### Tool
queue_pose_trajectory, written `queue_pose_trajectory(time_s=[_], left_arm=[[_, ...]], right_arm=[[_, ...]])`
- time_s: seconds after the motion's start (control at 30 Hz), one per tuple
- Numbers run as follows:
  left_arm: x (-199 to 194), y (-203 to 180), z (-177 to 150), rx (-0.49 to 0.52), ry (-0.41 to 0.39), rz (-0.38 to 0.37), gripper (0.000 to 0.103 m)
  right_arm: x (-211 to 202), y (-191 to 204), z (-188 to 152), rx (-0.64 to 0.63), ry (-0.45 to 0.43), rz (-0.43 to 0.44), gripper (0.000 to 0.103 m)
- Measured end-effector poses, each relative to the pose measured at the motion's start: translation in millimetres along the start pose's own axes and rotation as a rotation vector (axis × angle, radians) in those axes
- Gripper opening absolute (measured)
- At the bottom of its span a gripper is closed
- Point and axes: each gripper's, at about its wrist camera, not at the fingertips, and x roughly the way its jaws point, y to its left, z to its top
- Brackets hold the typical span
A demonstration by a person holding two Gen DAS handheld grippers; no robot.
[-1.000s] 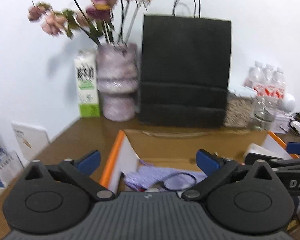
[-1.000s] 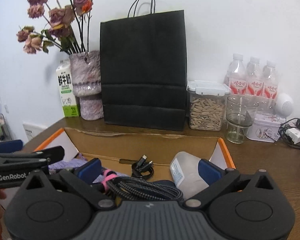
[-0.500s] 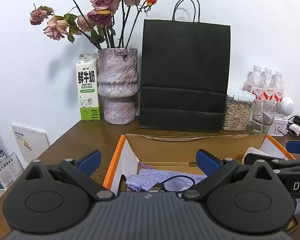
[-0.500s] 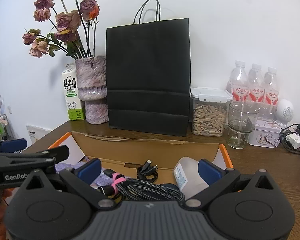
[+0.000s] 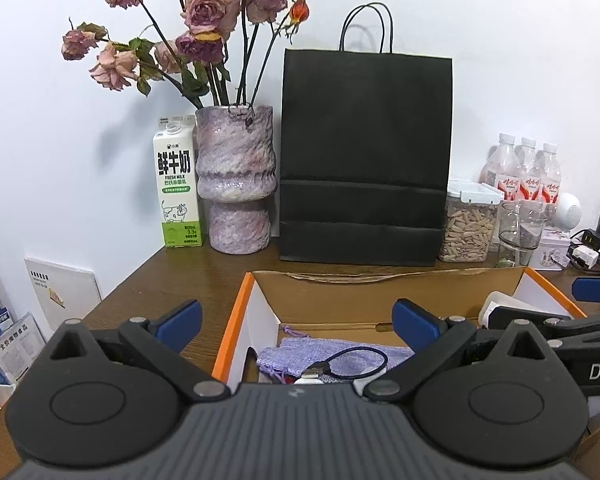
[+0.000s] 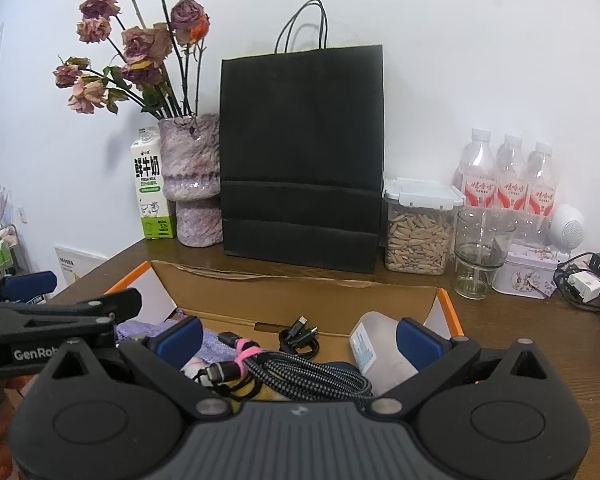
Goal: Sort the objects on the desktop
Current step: 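Withdraw both tools and move the right tool to the small white item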
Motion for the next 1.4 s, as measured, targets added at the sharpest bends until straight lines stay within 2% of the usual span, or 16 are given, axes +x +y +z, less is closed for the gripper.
queue_pose_trajectory(time_s=[0.27,0.87,1.13,1.4], left_arm=[[-25,16,-14,0.019,-0.012,-0.002,0.103],[-79,68,-70,0.043,0.079,-0.047,0.103],[-92,98,-79,0.015,0.102,0.008,0.103],[-91,123,-90,0.002,0.111,0.036,0.103]], right_arm=[[-24,8,-14,-0.02,0.0,-0.006,0.103],[-77,47,-78,-0.041,0.04,0.017,0.103],[-83,86,-96,-0.092,0.082,0.108,0.102],[-59,134,-102,-0.111,0.152,0.181,0.082]])
